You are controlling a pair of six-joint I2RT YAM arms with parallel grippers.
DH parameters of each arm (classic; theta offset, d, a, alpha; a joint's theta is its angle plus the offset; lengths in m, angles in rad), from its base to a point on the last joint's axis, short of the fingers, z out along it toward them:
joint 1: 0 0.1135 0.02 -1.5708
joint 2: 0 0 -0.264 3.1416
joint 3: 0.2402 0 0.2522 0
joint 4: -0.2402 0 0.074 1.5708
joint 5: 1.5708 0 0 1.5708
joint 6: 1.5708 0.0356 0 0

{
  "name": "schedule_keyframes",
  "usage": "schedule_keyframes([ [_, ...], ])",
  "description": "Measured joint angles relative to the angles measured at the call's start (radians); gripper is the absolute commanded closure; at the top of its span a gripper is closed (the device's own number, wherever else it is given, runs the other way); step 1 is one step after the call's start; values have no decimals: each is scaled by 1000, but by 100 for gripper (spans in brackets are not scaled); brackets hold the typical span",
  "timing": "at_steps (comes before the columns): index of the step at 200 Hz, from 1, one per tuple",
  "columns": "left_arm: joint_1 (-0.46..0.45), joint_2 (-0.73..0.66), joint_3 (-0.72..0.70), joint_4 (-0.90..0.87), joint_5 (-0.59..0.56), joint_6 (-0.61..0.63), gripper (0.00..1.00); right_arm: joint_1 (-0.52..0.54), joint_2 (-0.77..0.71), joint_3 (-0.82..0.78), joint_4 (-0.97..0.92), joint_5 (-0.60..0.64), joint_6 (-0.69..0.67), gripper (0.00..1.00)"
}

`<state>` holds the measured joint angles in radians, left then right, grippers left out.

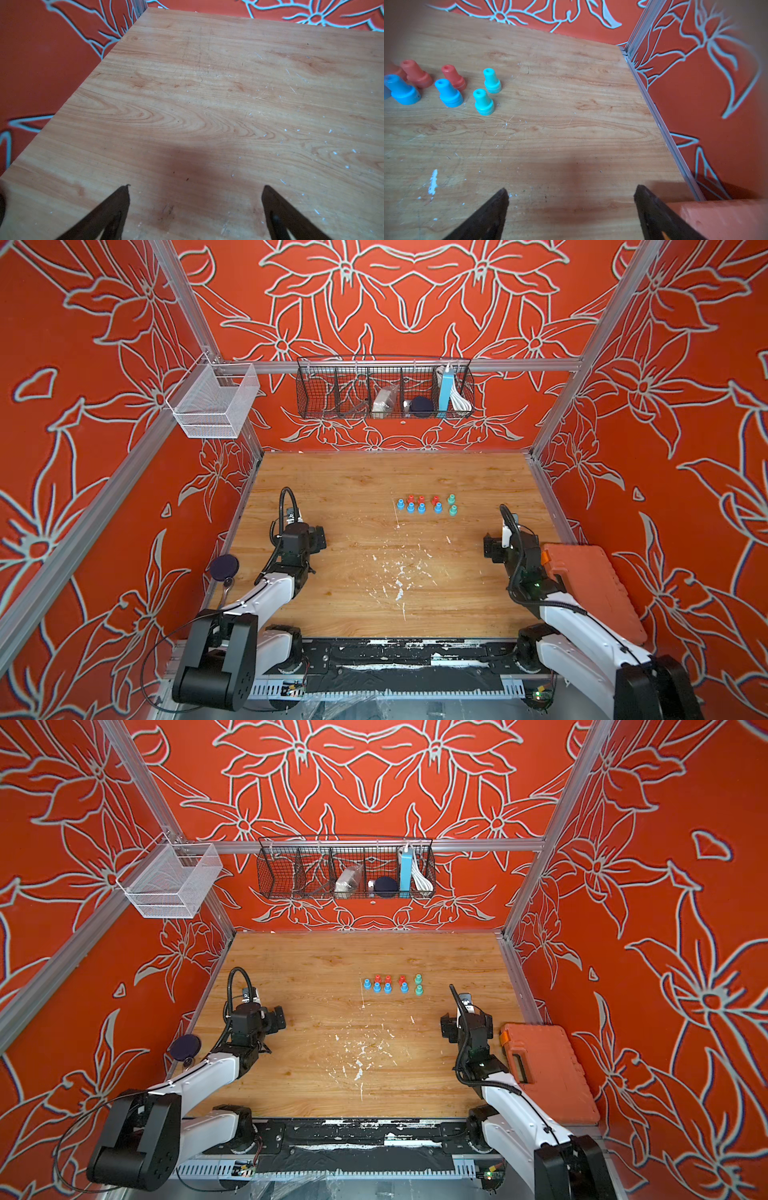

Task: Close the stamp cap
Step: Reset both arms

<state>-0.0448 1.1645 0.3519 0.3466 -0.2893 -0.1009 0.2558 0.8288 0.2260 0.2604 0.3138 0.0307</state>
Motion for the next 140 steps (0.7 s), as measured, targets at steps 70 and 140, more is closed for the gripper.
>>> schedule_keyframes([
  [70, 0, 5, 0, 9, 75, 30, 1, -1, -125, -108, 107, 10, -21, 3],
  [140, 0, -10, -41, 115, 82, 30, 1, -18, 214, -14, 248, -1, -53, 3],
])
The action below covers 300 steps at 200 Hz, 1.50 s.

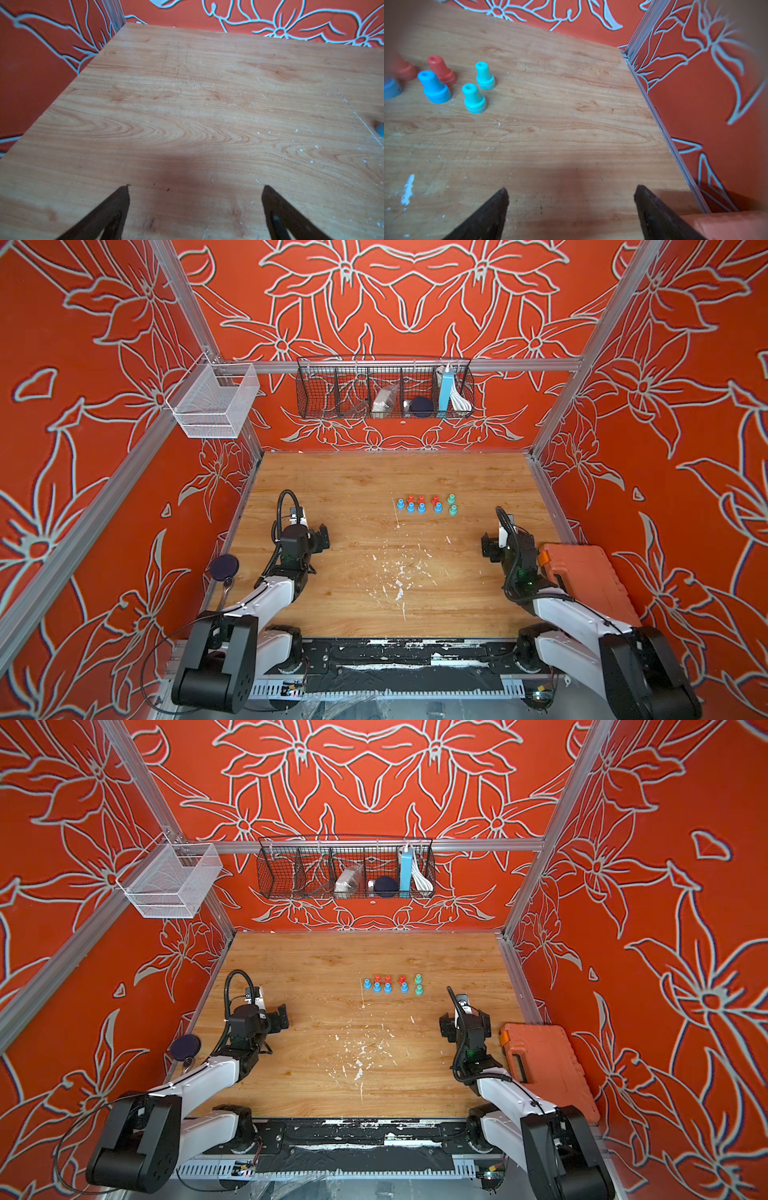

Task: Close the stamp cap
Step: Reset both arms

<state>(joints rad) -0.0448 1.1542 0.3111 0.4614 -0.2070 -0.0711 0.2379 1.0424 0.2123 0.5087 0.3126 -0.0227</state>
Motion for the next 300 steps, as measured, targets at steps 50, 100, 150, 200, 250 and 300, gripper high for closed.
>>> schedule_keyframes([
  [50, 0, 33, 0, 63, 9, 6, 1, -5, 5, -39, 166, 2, -9, 3],
  [100, 0, 84, -17, 181, 26, 42, 1, -31, 87, -30, 206, -1, -14, 3],
  [150, 0, 199, -40, 279, 41, 61, 1, -95, 137, 25, 210, -62, -16, 3],
  [200, 4, 250, -38, 312, 68, 74, 1, -121, 245, 21, 308, -97, -16, 3],
  [250, 13, 250, -34, 319, 82, 75, 1, -122, 353, 15, 407, -39, 6, 3],
  [300, 18, 250, -34, 338, 143, 94, 1, -137, 372, 86, 344, -71, 6, 3],
])
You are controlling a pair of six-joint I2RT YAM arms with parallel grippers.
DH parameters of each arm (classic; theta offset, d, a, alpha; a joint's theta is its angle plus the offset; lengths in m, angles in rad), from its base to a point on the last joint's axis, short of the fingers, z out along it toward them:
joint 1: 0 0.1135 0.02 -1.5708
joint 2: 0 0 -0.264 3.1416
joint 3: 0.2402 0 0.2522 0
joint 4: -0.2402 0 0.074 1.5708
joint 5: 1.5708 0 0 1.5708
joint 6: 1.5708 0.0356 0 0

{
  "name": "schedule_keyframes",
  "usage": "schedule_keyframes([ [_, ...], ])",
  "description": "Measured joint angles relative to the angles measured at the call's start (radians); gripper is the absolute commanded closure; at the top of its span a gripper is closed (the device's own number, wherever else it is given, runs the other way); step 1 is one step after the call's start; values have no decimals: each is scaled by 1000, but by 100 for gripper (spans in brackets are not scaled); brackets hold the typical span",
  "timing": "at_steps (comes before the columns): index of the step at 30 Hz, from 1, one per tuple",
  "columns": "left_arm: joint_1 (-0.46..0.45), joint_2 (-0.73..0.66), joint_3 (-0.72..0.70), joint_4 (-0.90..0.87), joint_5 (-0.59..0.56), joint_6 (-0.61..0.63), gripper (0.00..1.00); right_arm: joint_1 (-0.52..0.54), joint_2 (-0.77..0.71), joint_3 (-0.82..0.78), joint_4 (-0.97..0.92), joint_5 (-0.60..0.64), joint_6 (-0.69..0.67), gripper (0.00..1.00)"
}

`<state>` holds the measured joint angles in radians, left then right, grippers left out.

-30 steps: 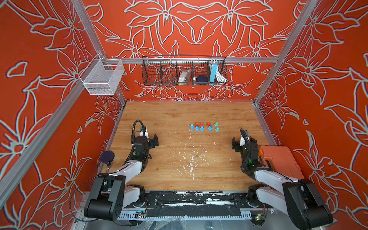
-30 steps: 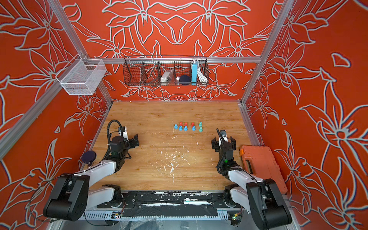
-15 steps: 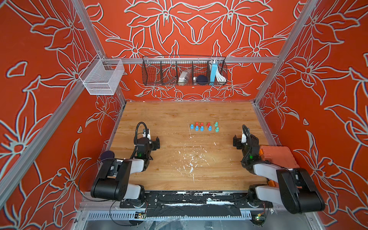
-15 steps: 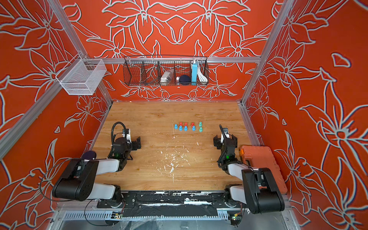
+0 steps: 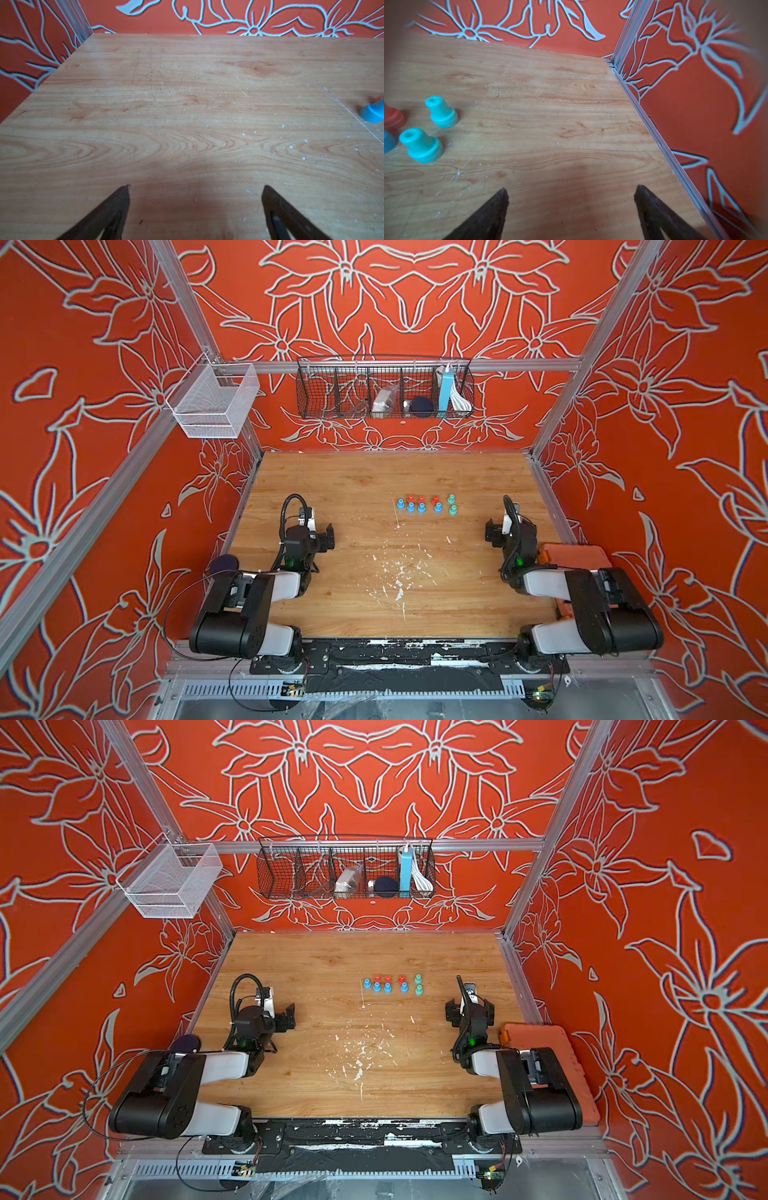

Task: Close the stamp cap
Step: Reset both arms

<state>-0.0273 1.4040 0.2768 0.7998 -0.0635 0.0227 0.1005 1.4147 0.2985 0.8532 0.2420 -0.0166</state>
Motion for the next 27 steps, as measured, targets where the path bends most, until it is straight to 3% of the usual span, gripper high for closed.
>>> schedule_keyframes([
  [27, 8, 0, 9, -11, 3, 0, 1, -6, 0, 2, -24, -16, 0, 3],
])
